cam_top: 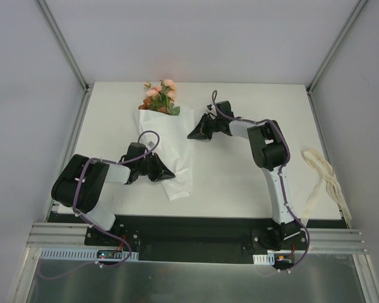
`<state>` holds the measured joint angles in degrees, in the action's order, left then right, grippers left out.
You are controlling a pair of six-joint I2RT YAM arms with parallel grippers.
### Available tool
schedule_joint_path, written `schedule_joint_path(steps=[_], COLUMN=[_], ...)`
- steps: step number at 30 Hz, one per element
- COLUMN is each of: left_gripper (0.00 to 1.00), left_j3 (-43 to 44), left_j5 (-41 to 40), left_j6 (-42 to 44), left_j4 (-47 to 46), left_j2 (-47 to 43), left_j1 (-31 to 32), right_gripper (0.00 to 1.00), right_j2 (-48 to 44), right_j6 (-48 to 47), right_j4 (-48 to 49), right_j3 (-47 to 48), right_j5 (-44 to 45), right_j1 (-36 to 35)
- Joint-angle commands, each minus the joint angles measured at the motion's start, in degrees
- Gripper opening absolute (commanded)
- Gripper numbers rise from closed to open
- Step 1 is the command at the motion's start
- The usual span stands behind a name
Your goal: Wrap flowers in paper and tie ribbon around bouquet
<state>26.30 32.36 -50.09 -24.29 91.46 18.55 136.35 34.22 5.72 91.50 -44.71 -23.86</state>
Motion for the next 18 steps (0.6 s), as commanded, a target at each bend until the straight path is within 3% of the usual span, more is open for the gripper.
schedule_joint_path(steps=[1,11,18], left_gripper=[0.0,0.0,0.0], left_j3=[-2.84,-2.49,-2.49], left_j5=[-4.32,-3.44,-3.53], left_j6=[2.63,2.36,2.45], left_j4=[7.59,8.47,9.26], left_j2=[1.53,0.83,0.12], left_j1=[0.35,0.35,0.35], right_gripper=[0.01,0.01,0.01], right_j2=[3.91,14.81,20.26], right_j6=[6.29,18.78,27.74], right_j4=[-3.17,-12.91,-14.15], right_j3=[7.79,27.55,35.14], right_j5=[4.63,7.18,11.39], right_j1=[1.27,3.82,5.49])
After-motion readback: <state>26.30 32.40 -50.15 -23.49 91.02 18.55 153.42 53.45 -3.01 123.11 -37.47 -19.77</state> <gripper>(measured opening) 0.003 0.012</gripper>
